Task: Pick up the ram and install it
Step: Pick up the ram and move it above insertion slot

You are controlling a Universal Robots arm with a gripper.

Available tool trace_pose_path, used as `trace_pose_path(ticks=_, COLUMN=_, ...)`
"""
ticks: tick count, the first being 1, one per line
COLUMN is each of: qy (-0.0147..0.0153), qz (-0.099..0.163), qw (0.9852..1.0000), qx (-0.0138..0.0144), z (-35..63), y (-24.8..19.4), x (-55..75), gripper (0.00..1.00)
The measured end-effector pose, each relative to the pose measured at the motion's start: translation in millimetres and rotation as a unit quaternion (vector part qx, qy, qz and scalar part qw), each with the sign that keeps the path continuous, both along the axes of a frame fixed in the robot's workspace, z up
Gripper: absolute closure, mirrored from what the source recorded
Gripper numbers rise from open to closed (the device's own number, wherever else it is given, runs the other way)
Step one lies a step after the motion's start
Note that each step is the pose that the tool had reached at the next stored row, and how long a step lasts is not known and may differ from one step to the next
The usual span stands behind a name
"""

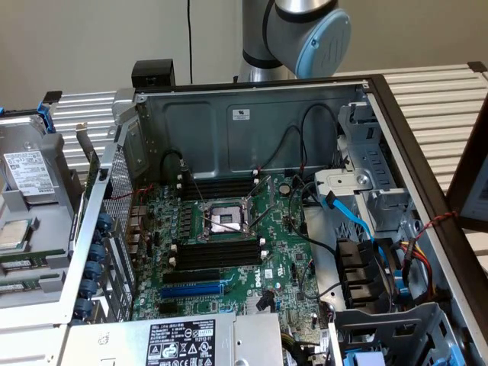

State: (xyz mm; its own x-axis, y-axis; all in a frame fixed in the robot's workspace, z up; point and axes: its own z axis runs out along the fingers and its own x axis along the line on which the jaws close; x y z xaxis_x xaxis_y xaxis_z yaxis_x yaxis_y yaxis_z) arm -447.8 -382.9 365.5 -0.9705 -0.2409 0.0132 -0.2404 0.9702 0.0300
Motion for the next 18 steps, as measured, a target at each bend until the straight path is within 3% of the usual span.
trace_pose_path(ticks=2, qy=0.0, qz=0.036, qw=0.9994, qx=0.0, z=-0.3, y=0.0, x=0.0, gripper=0.9)
trace_pose_path(ticks=5, qy=0.0, qz=0.063, qw=0.998, qx=0.0, z=-0.5, y=0.0, x=0.0, gripper=0.9)
trace_pose_path(ticks=9, qy=0.0, qz=0.1, qw=0.995, qx=0.0, z=-0.9, y=0.0, x=0.0, gripper=0.9)
trace_pose_path(ticks=14, qy=0.0, qz=0.145, qw=0.9895, qx=0.0, z=-1.6, y=0.0, x=0.0, gripper=0.9)
trace_pose_path(ticks=18, qy=0.0, qz=0.181, qw=0.9836, qx=0.0, z=-2.3, y=0.0, x=0.0, gripper=0.9)
